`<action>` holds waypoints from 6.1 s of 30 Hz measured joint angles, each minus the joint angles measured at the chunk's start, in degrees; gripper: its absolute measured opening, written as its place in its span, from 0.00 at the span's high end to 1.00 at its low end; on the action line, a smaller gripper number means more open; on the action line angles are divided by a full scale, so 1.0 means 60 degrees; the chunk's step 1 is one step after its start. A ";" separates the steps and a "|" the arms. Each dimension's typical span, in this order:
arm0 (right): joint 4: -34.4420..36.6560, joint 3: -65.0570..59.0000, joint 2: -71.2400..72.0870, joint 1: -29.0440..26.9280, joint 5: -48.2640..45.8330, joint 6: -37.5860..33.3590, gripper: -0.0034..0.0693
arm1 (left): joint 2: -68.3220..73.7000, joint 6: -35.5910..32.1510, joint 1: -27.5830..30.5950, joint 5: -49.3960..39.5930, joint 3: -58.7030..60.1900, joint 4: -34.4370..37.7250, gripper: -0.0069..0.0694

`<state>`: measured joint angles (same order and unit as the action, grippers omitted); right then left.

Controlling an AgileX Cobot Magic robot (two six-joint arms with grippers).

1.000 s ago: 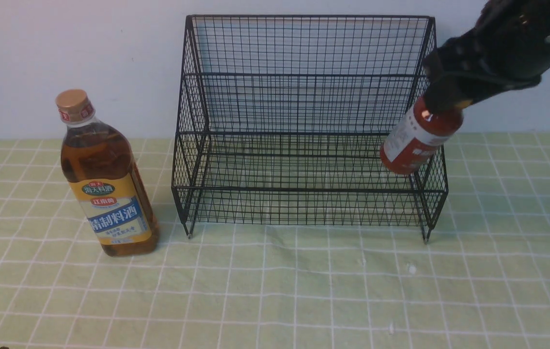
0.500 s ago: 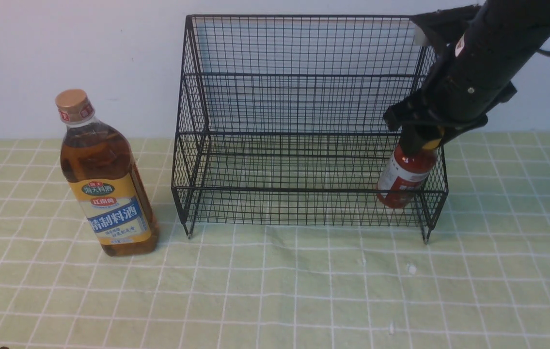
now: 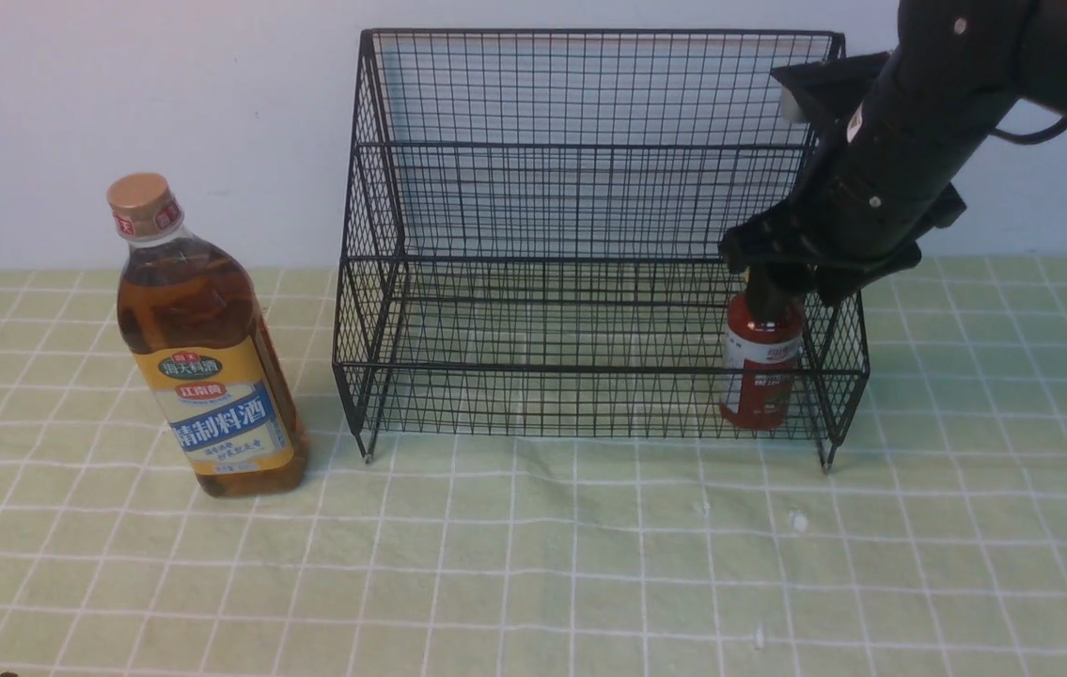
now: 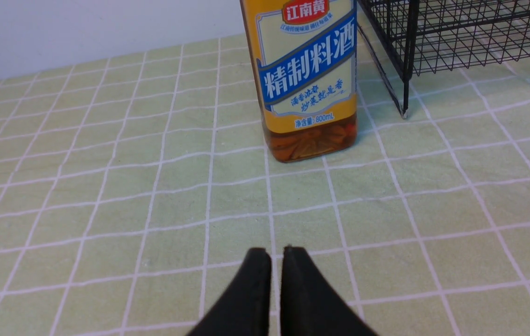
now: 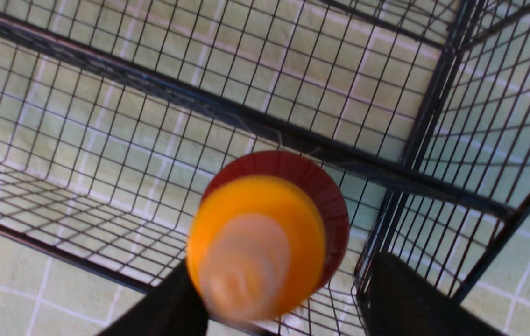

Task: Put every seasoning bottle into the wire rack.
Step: Use the right arm to put the condiment bottle back on the shelf, then use the left arm to grab the condiment bottle closest to it, then use the left arm to put the condiment bottle back on the shelf

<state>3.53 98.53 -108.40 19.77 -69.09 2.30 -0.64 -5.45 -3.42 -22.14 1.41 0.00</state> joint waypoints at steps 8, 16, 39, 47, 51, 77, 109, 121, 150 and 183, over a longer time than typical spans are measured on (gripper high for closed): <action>0.0081 0.1629 0.0340 0.0007 -0.0372 0.0127 0.30 | 0.0000 0.0000 0.0000 0.0000 0.0000 0.0000 0.89; 0.0477 0.1425 0.3392 0.0011 -0.0461 0.0256 0.66 | 0.0000 0.0000 0.0000 0.0000 0.0000 0.0000 0.89; 0.1020 -1.1760 1.6489 0.0011 0.8926 0.0248 0.97 | 0.0000 0.0000 0.0000 0.0000 0.0000 0.0000 0.89; -0.0744 -1.4258 1.8186 0.0011 0.9576 -0.0442 0.97 | 0.0000 0.0000 0.0000 0.0000 0.0000 0.0000 0.89; -0.1450 -1.5042 1.8186 -0.0074 0.9204 -0.0442 0.97 | 0.0000 0.0000 0.0000 0.0000 0.0000 0.0000 0.89; -0.1011 -1.6641 1.8186 -0.2840 0.7938 0.1214 0.97 | 0.0000 0.0000 0.0000 0.0000 0.0000 0.0000 0.89; -0.1011 -1.6641 1.8186 -0.2840 0.7938 0.1214 0.97 | 0.0000 0.0571 0.0000 0.3223 0.0048 0.0398 0.89; -0.1011 -1.6641 1.8186 -0.2840 0.7938 0.1214 0.97 | 0.0575 0.1664 0.0000 0.8482 -0.0152 0.0591 0.89; -0.1011 -1.6641 1.8186 -0.2840 0.7938 0.1254 0.97 | 1.2362 0.3007 0.0000 0.9921 -0.5845 -0.1509 0.12; -0.1011 -1.6641 1.8186 -0.2840 0.7938 0.1254 0.97 | 1.3127 0.2707 -0.0180 0.5514 -1.1914 -0.1201 0.51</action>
<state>-2.54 -1.31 0.71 2.73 -21.47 9.83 78.12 10.79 -4.50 10.94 -70.07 -7.21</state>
